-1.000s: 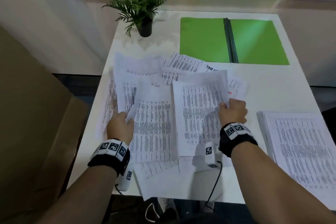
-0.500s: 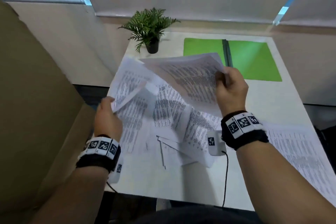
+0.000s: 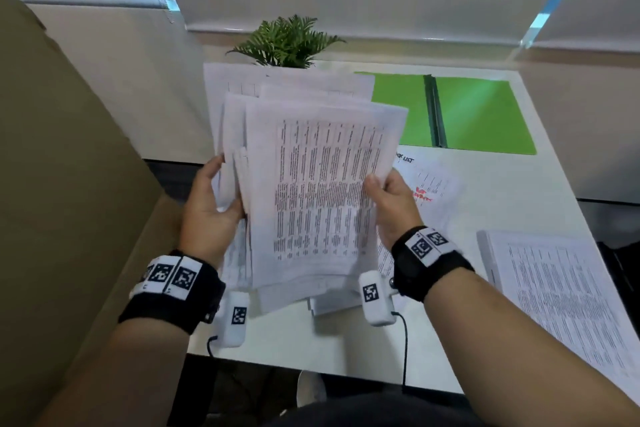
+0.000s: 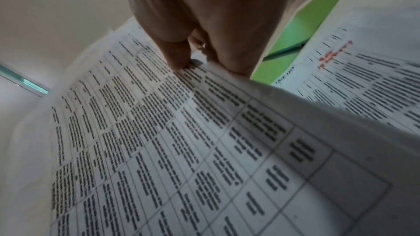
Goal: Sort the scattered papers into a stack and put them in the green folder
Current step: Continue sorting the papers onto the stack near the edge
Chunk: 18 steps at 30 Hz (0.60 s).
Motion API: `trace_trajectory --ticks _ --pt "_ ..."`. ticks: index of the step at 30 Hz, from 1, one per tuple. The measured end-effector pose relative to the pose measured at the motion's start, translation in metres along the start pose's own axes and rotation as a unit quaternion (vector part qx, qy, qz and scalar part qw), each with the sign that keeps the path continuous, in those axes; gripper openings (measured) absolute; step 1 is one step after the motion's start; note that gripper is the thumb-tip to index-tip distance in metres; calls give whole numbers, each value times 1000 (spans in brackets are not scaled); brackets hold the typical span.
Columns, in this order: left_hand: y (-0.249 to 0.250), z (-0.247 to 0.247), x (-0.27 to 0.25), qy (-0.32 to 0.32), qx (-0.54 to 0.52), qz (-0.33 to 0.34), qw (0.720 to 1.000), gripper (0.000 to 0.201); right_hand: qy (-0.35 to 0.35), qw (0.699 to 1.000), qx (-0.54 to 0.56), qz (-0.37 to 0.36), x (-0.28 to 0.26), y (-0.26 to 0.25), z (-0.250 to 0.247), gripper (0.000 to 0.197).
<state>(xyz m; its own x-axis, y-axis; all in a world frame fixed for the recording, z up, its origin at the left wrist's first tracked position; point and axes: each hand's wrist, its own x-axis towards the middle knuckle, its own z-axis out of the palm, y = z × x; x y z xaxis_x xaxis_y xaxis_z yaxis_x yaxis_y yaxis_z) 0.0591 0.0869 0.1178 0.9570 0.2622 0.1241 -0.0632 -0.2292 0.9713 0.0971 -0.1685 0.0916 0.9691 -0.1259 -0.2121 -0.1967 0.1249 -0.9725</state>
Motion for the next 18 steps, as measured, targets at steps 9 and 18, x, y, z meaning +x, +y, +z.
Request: trace_trajectory --ticks 9,18 --pt "35 28 -2 -111 0 80 991 67 52 996 63 45 2 24 -3 14" --pt "40 39 11 -138 1 -6 990 38 128 991 3 -46 23 1 -21 15"
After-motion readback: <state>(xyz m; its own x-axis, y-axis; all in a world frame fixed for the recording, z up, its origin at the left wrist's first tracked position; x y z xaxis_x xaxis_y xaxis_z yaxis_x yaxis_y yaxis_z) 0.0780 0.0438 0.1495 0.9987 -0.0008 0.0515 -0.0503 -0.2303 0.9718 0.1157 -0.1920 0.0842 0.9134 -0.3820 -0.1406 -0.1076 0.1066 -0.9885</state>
